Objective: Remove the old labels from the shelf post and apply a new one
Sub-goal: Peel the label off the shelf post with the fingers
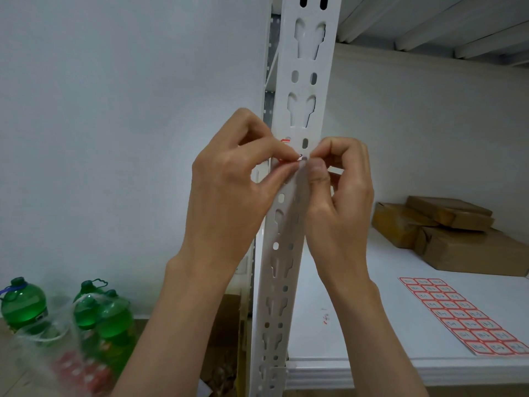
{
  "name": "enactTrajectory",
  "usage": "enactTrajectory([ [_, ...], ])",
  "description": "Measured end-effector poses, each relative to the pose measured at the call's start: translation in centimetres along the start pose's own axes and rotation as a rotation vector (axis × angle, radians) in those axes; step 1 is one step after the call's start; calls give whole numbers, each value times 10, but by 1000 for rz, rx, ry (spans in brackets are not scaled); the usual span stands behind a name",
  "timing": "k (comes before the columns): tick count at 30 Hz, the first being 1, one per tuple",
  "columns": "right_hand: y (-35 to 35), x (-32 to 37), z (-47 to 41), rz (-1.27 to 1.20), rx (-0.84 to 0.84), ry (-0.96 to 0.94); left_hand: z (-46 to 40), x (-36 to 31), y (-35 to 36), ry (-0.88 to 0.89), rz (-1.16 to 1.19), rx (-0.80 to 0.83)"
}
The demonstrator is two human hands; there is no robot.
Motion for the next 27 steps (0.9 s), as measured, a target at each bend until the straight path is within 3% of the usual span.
enactTrajectory([
  [18, -3, 0, 4, -65, -52, 110, 4, -5, 20, -54, 37, -32],
  [27, -3, -1, 4, -82, -42, 120, -1, -4, 20, -47, -12, 34],
])
Point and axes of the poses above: each hand's wrist, its own z-axis away from the middle knuckle, its own y-axis out of the palm, x = y × z, the point moved 6 cm from there along -z, towards the middle knuckle, and after that the axes turned 15 degrees about x, right-handed, at the moved point
